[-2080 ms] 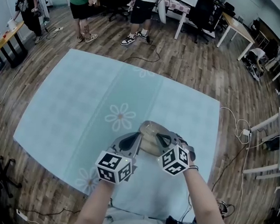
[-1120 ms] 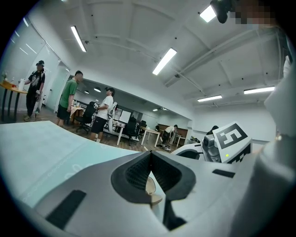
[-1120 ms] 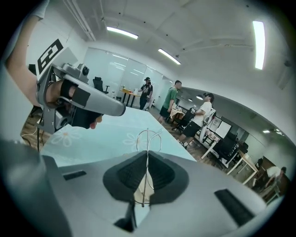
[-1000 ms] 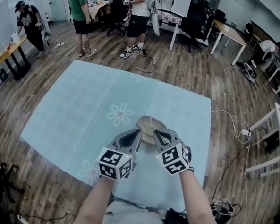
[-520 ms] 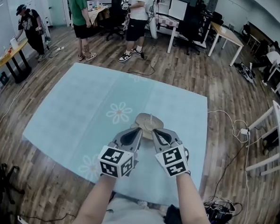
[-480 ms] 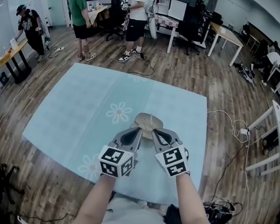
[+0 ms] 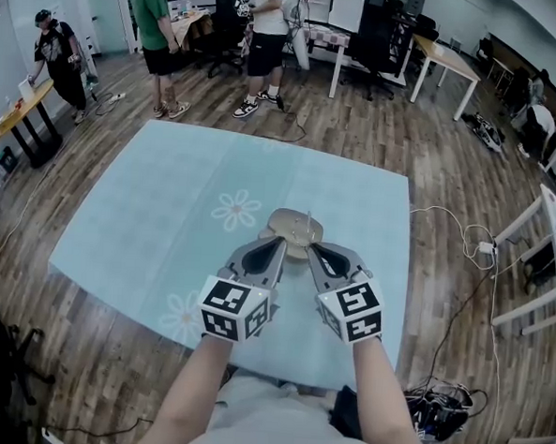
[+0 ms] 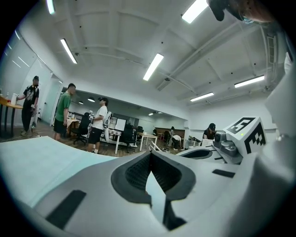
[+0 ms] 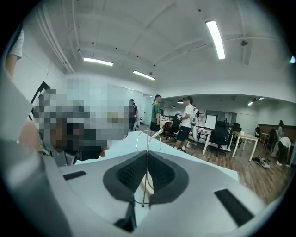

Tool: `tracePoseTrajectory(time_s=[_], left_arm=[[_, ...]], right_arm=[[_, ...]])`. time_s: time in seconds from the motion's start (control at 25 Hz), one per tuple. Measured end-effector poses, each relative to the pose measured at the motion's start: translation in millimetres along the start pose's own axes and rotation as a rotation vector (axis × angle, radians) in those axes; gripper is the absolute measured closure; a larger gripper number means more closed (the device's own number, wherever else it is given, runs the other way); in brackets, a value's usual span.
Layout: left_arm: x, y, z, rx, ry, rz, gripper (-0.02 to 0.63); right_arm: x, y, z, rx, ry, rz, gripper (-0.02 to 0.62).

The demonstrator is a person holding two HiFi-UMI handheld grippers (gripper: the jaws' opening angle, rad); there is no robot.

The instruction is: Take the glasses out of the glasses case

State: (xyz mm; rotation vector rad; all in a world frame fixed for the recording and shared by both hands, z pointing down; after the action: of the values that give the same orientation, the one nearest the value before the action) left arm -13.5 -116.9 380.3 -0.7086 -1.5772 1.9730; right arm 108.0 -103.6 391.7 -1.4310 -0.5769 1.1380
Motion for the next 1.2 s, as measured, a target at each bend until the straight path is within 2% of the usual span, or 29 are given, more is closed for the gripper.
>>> tracePoseTrajectory(time_s=[0.6, 1.2], left_arm=[[23, 4, -27, -0.041, -0.03, -0.071, 0.597], [22, 5, -49, -0.062, -0.04, -0.077, 0.597]], right_arm=[[44, -1, 16, -0.211, -0.016, -0.101, 0.581], [65, 4, 13, -0.22, -0.018, -0.14, 0.58]])
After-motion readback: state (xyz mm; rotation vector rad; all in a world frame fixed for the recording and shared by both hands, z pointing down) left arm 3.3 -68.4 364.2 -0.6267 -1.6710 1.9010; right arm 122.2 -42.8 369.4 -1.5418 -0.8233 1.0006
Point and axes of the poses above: the fingertips, and each gripper's own axes: x backward along the fingers, z to its left, y out of its top, the point moved 6 cm from there along x, backward along the fingers, and after that the axes turned 2 degrees about -y, right-handed, at the moved point
